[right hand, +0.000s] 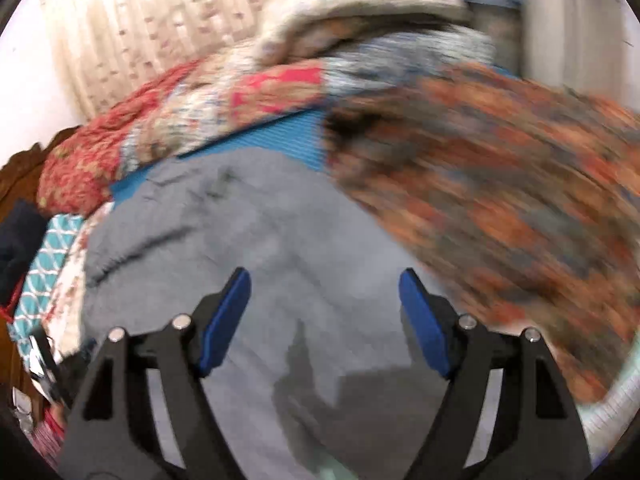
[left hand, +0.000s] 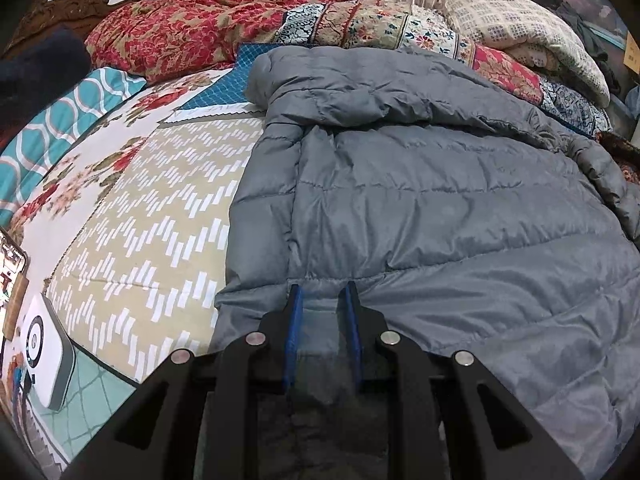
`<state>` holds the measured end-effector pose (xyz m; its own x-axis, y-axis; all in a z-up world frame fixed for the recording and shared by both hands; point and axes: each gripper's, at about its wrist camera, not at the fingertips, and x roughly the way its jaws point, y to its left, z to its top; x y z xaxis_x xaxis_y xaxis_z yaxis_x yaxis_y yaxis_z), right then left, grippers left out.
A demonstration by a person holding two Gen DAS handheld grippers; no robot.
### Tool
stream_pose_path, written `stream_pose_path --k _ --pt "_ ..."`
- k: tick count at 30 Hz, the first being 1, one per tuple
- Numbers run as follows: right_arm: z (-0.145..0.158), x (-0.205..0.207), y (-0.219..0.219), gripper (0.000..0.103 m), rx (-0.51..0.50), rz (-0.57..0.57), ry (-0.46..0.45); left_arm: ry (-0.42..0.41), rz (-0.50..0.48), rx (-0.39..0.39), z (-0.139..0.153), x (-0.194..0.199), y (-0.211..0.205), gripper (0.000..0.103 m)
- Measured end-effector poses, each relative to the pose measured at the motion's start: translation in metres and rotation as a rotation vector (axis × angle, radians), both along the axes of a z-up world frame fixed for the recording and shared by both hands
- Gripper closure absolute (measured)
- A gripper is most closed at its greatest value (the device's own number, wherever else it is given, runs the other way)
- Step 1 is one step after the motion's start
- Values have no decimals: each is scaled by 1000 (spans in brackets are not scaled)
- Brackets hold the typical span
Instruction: Fold large clothes
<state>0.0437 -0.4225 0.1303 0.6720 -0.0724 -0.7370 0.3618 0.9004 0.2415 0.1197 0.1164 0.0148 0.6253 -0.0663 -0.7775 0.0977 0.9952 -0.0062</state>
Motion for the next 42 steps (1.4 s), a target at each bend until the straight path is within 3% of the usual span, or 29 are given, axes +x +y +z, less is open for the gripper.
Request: stream_pose_path --k 3,7,11,14,15,16,18,20,22,26,27,30,33,35,38,42 --pt "-20 -56 -25 29 35 -89 46 6 10 43 15 -4 -6 45" --pt "-48 -108 -42 29 99 -166 69 -48 5 -28 49 -28 -15 45" --pt "-66 -119 -47 29 54 -198 91 -21 -76 -69 59 -54 -40 45" --pt "-82 -118 -54 31 115 -192 91 3 -136 -28 49 -69 -58 45" --pt "-89 -114 -53 50 166 -158 96 26 -158 11 40 -74 -66 45" --pt "-93 -110 -52 77 191 -137 112 52 -172 43 31 -76 -70 45" --pt "-89 -107 -46 99 222 -124 96 88 -182 112 10 -81 -75 45" --pt "-66 -105 -41 99 240 -109 23 71 -181 120 8 -88 -73 45" --pt "-24 -94 -34 99 240 -72 -78 69 -181 79 15 -93 -66 45" --pt "70 -39 -13 99 237 47 -259 17 -143 16 33 -96 -47 45" --pt "102 -8 1 99 226 103 -303 -3 -121 -15 40 -94 -39 45" --pt "160 70 50 99 193 230 -344 -47 -55 -93 55 -91 -15 45" --pt "194 163 127 99 111 372 -329 -83 7 -149 64 -90 10 45" --pt "200 214 179 99 72 456 -290 -100 43 -174 67 -90 26 45" --pt "178 287 281 99 4 593 -207 -111 95 -193 67 -90 51 45" --pt "104 348 414 99 -94 745 -82 -103 163 -190 60 -89 82 45"
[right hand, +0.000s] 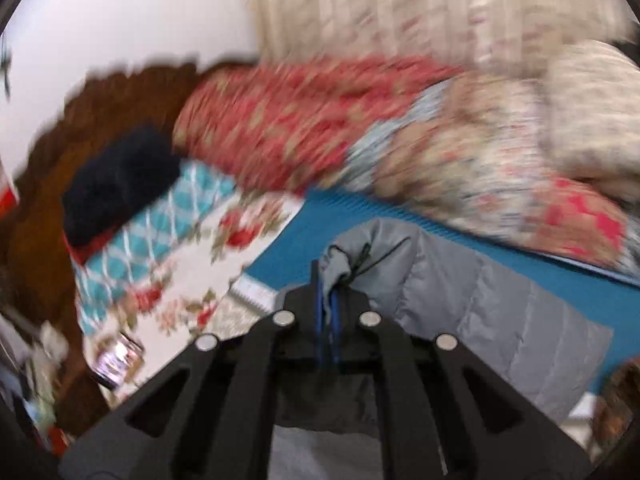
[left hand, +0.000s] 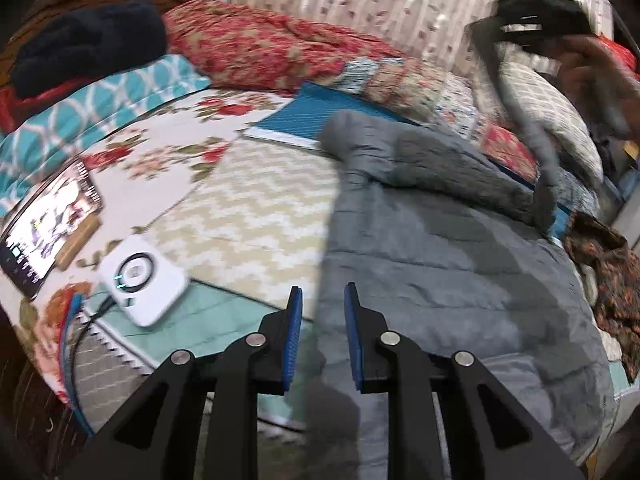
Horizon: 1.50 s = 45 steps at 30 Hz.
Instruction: Fold large clothes
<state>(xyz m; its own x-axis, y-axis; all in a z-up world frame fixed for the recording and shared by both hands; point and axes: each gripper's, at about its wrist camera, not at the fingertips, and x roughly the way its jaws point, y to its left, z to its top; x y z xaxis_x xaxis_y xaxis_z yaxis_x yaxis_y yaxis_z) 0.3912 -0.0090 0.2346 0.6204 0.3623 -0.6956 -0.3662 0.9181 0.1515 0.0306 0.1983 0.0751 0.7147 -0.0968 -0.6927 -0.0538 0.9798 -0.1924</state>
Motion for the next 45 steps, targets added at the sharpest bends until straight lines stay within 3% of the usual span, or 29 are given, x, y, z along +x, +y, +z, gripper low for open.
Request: stream_pose_path --k 2,3,4,5,7,10,13,15,17,19,21,24,29,34,37,41,45 --pt "-52 17 47 97 -100 34 54 16 29 -9 -4 1 14 45" --pt "-91 24 70 88 -184 45 101 21 35 -14 -6 2 20 45" --pt "-114 24 78 73 -230 48 123 29 41 -21 -7 3 24 45" --pt "-134 21 85 65 -258 60 141 34 44 -27 -9 3 28 45" --pt "-146 10 78 48 -221 95 130 43 42 -37 -11 4 33 45" --pt "-124 -15 40 29 -85 125 83 47 26 -38 -13 13 28 45" --pt "-92 -44 -42 29 83 34 7 23 -5 -37 -7 25 13 45" --pt "-84 -58 -100 29 105 -78 -23 6 -37 -37 -3 29 -3 45" --pt "-93 -61 -151 29 64 -169 0 7 -77 -31 -3 33 -19 45" --pt "-124 -46 -202 29 -20 -290 140 31 -126 -5 -8 36 -41 45" --pt "-161 -24 -250 36 -106 -432 269 55 -164 15 -14 36 -60 45" --pt "-174 -7 -282 37 -218 -567 258 101 -189 40 -23 34 -76 45" --pt "-155 -24 -286 37 -96 -537 209 142 -221 93 -26 19 -81 45" --pt "-132 -126 -278 36 73 -356 160 147 -191 121 -11 -2 -55 45" --pt "-138 -200 -267 36 77 -266 198 176 -148 108 -8 -17 -33 48" --pt "-149 -277 -268 36 83 -264 226 225 -94 49 -8 -40 -6 53" --pt "-160 -339 -282 36 109 -321 252 285 -56 -120 -13 -63 17 70"
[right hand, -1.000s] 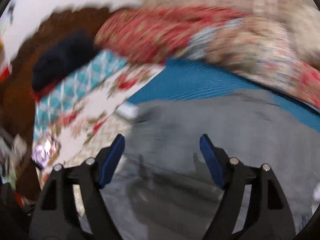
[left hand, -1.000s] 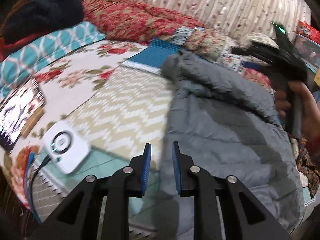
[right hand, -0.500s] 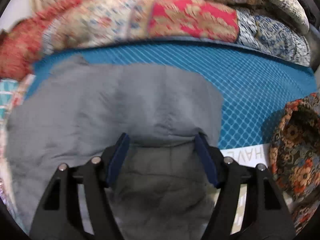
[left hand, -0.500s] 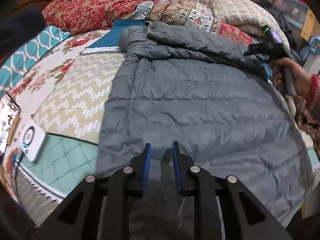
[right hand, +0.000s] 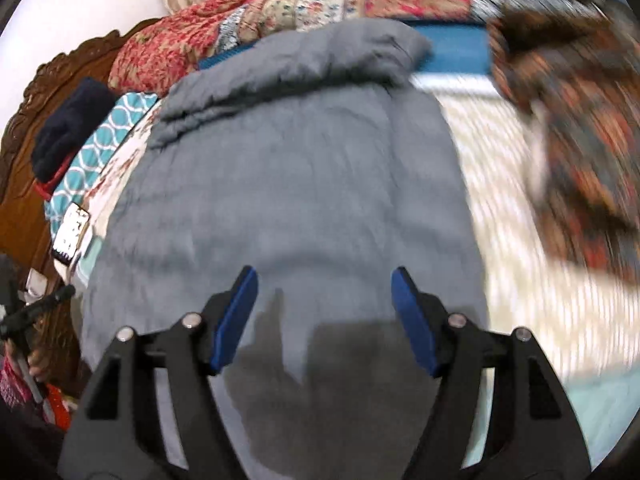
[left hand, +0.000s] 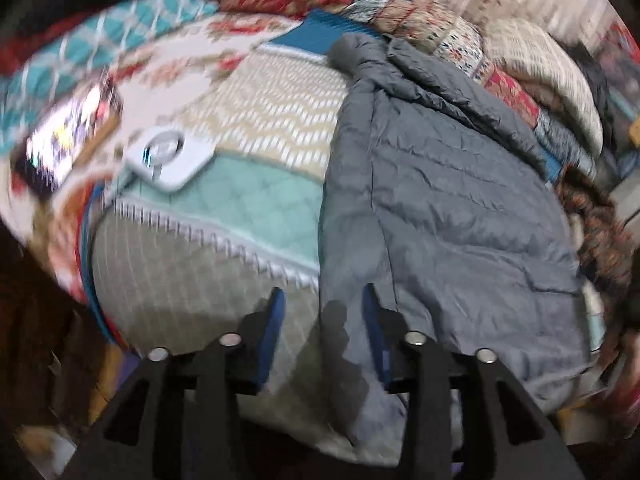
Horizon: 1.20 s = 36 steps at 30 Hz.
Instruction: Fold large clothes
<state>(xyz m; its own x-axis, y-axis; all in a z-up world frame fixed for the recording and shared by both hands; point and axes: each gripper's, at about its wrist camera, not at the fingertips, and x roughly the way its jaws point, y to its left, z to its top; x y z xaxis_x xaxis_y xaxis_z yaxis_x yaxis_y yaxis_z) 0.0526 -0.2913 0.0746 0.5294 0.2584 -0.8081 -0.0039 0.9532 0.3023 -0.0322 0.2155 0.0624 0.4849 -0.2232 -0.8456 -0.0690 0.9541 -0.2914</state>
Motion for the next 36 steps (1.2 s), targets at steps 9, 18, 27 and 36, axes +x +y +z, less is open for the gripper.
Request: stream_pose_path --k 9,18,27,36 --pt "-8 -71 -44 36 59 -111 13 115 -15 -243 -32 -18 -11 92" --pt "-36 -109 -58 32 254 -116 81 206 -50 -402 -66 -29 -39 79" --pt "-37 -117 -47 85 429 -44 130 52 -89 -366 -6 -35 -35 31" --pt "50 -140 -38 99 443 61 -35 -107 -59 -428 64 -52 -6 29"
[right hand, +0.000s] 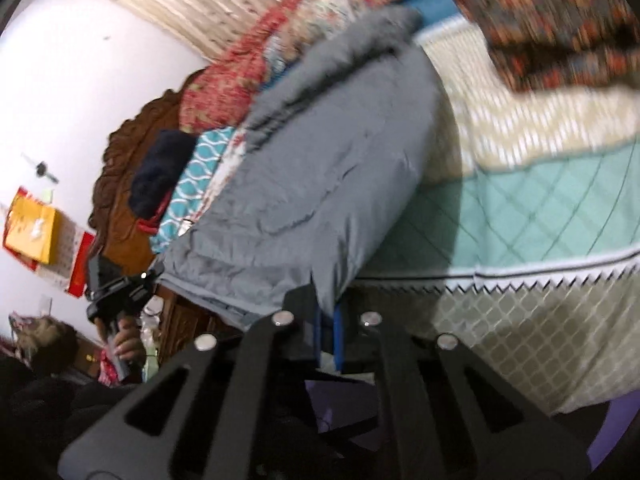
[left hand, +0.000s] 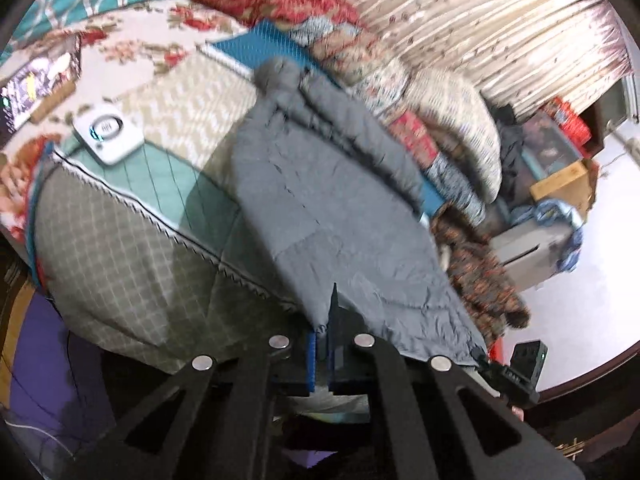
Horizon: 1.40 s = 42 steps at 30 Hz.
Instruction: Fold large clothes
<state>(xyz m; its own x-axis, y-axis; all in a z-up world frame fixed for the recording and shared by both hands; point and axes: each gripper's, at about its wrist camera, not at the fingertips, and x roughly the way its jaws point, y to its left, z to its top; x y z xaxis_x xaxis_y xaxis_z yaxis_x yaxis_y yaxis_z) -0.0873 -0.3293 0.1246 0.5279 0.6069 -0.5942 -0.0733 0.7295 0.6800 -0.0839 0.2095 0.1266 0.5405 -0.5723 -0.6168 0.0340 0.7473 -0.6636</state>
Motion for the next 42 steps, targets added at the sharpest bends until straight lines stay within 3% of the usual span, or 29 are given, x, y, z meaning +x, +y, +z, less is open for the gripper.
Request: stream_pose_path --k 5,11,15,17,20,23,26,27,29,30,31,32,33,35,36,37,39,42 --pt "21 -30 4 99 -28 86 32 2 8 -19 20 -32 23 29" --pt "-9 -70 26 99 -32 201 212 31 -17 2 20 -73 48 29" --pt "-15 -49 23 99 20 161 190 44 5 -70 8 -57 51 29" --pt "-1 -24 15 99 47 126 119 41 13 -116 5 -38 50 29" --pt "14 23 4 99 83 75 61 9 34 -120 10 0 44 29" --pt "13 94 -6 99 130 18 34 -4 65 -70 13 58 35 29" --pt "-25 164 -14 97 146 -139 124 52 120 40 -3 130 19 29" --pt "-39 174 -18 93 152 -193 150 91 145 93 -18 159 11 29" --pt "-69 189 -26 73 164 -326 216 179 155 207 -48 201 -6 29" --pt "-85 187 -33 55 210 -428 234 216 155 250 -61 214 -9 29" --pt "-91 181 -39 49 262 -482 228 250 156 296 -74 224 -13 29" --pt "-97 169 -44 46 350 -541 217 262 159 313 -81 229 -14 29" --pt "-96 162 -46 45 375 -552 207 265 163 317 -88 232 -15 29" --pt "-77 152 -46 44 282 -549 158 251 167 307 -88 231 -16 30" --pt "-51 145 -38 44 124 -540 79 238 163 305 -85 229 -16 30" --pt "-37 143 -28 44 48 -519 31 225 157 311 -82 227 -16 30" --pt "-3 145 19 45 -125 -353 -81 189 156 312 -73 222 -16 30" --pt "10 159 97 45 -270 -95 -147 152 170 313 -63 212 -16 31"
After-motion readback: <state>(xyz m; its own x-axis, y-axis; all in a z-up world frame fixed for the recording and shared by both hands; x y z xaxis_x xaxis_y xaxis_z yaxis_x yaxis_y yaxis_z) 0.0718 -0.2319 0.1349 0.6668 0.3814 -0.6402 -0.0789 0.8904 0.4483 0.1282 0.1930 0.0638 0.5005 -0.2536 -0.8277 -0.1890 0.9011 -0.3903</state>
